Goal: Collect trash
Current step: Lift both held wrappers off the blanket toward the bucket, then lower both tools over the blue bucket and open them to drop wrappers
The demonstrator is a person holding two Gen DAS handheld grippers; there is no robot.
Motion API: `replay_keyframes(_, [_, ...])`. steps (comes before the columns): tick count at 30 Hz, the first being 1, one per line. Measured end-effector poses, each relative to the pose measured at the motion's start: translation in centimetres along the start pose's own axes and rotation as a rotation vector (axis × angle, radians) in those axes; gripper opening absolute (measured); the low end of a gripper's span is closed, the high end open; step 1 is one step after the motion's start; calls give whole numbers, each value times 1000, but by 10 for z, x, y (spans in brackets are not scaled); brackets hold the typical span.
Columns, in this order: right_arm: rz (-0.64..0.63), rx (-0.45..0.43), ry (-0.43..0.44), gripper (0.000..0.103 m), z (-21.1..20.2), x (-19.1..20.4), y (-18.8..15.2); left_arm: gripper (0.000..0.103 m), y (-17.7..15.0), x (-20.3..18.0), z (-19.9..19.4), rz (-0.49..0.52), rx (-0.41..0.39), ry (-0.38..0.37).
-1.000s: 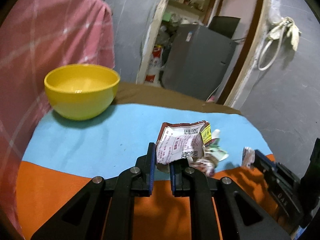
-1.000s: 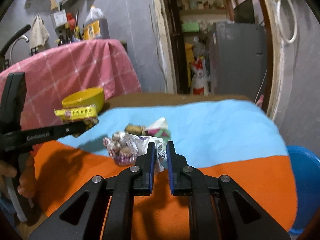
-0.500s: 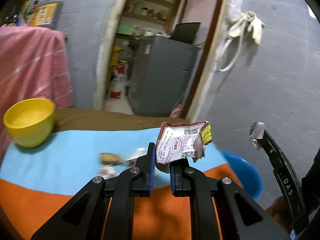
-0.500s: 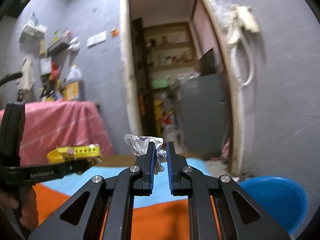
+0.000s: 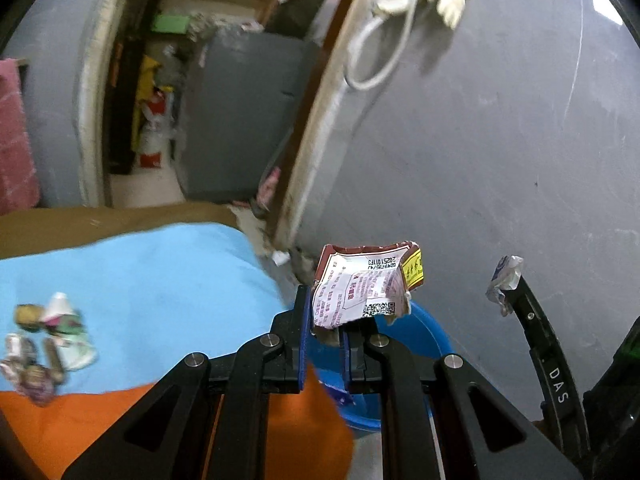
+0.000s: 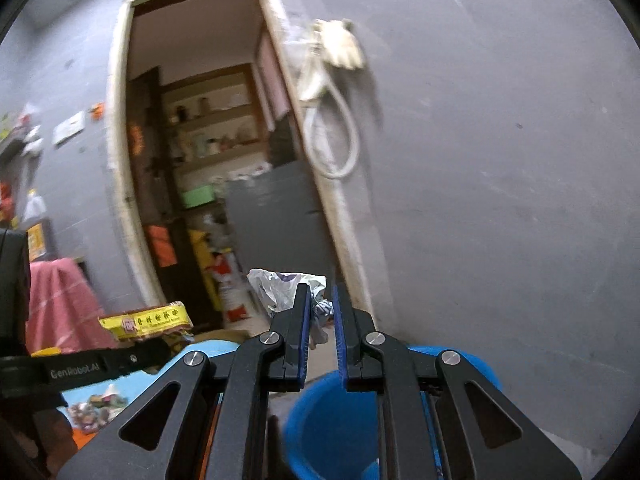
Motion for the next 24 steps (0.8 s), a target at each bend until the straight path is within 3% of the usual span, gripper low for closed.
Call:
replay_keyframes(6, [63,112,-78,11,21,-39,-16,10,-15,-13,52,-8,123,5])
replay_keyframes(13, [97,246,-127,14,39,-60,-40,12,-38,-11,85,-37,234,15])
replay_keyframes(17, [104,284,-140,17,42,-65,-46,27,-45,-7,92,-50,253,19])
replay_keyframes(20, [111,290,-137,25,42,-65,-45,28,-49,-8,91,-54,254,17])
replay_keyframes(24, [114,285,-133,26,41,-66,-44,32,-48,-9,85,-49,243,17])
Point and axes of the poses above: each gripper's, at about its wrist camera, not at the fingertips, and z roughly the way its jaws point, x to its left, y to its top, the point moved 10 cm from there along z, roughly the way its jaws point, and after that the axes turned 10 degrees about -y, right-handed, at the moved point
